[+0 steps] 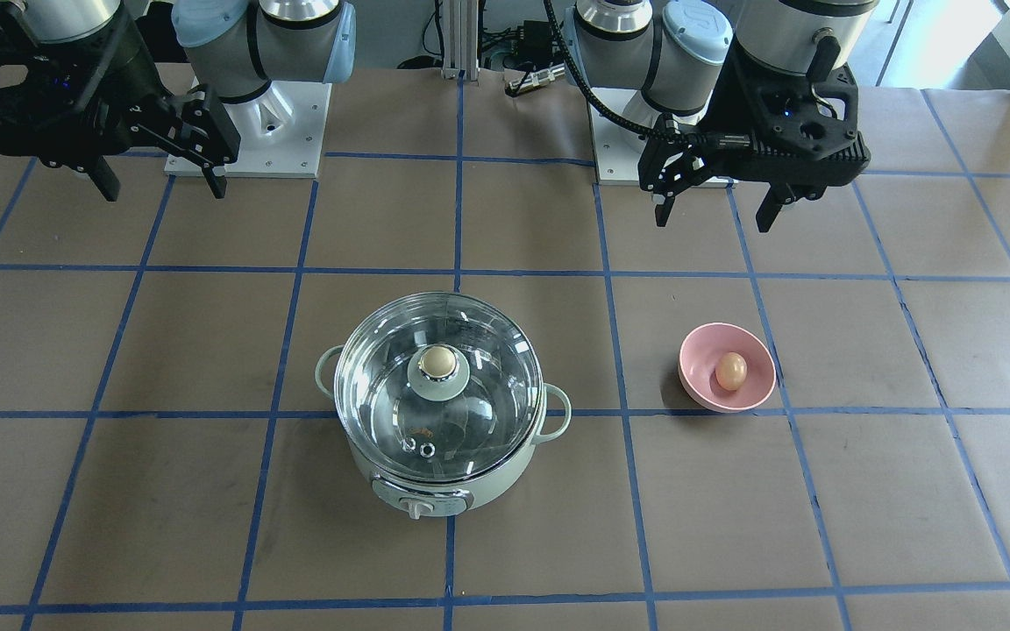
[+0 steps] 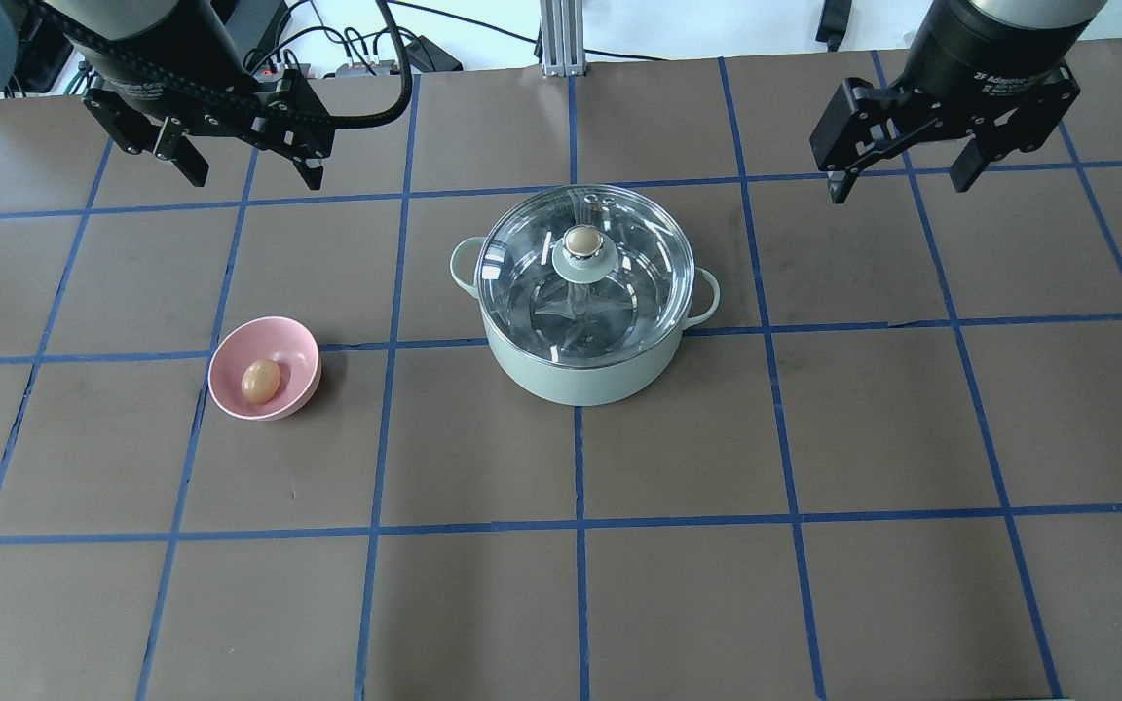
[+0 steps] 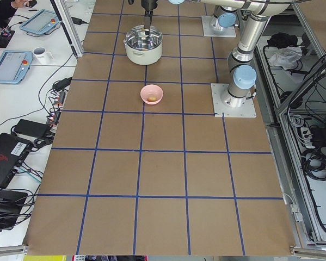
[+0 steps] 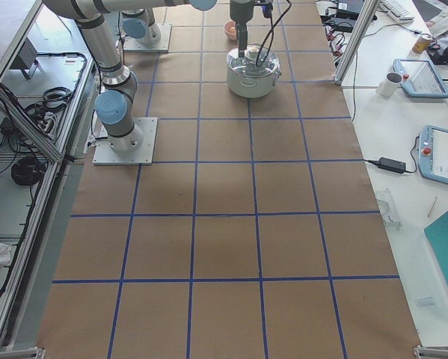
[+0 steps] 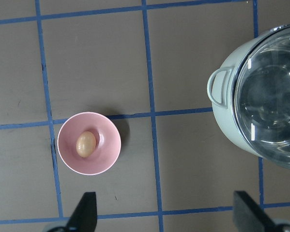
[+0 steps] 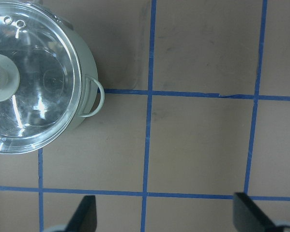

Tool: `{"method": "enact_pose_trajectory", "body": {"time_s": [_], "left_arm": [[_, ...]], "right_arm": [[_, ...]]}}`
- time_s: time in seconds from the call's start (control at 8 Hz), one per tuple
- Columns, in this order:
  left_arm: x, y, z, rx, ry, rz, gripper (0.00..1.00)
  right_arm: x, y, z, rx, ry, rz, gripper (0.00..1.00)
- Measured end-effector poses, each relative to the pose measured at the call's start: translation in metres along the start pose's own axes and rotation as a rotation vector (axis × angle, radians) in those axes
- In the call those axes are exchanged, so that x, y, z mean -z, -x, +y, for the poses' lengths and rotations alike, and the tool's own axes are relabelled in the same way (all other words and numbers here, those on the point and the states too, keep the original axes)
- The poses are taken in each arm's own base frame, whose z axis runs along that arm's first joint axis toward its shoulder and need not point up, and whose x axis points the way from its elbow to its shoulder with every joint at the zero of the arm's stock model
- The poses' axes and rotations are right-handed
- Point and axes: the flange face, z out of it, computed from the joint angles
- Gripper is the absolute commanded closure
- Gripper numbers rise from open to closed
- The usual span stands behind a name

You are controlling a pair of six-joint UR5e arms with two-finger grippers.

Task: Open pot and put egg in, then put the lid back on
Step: 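Move the left gripper over the pink bowl while the right gripper reaches the lid knob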

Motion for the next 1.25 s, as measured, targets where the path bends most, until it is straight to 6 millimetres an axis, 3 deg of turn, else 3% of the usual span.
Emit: {"method": "enact_pose_trajectory", "body": {"time_s": [0.38, 0.75, 1.0, 1.25], "left_arm": [[-0.001, 0.003, 0.001, 0.006, 0.010, 0.000, 0.00], [-0.019, 0.026, -0.005, 0.047, 0.046, -0.002, 0.00], [-0.071, 0.046, -0.009, 0.070, 0.126, 0.012, 0.00], [-0.129, 0.055, -0.015, 0.046, 0.162, 0.022, 0.00]], "right_arm": [[0.000, 0.000, 0.000, 0.000, 0.000, 0.000, 0.00], [0.000, 0.001, -0.002, -0.006, -0.012, -0.005, 0.00], [0.001, 0.005, -0.019, -0.061, -0.093, -0.012, 0.00], [-0.008, 0.035, -0.031, -0.135, -0.126, -0.024, 0.00]]}}
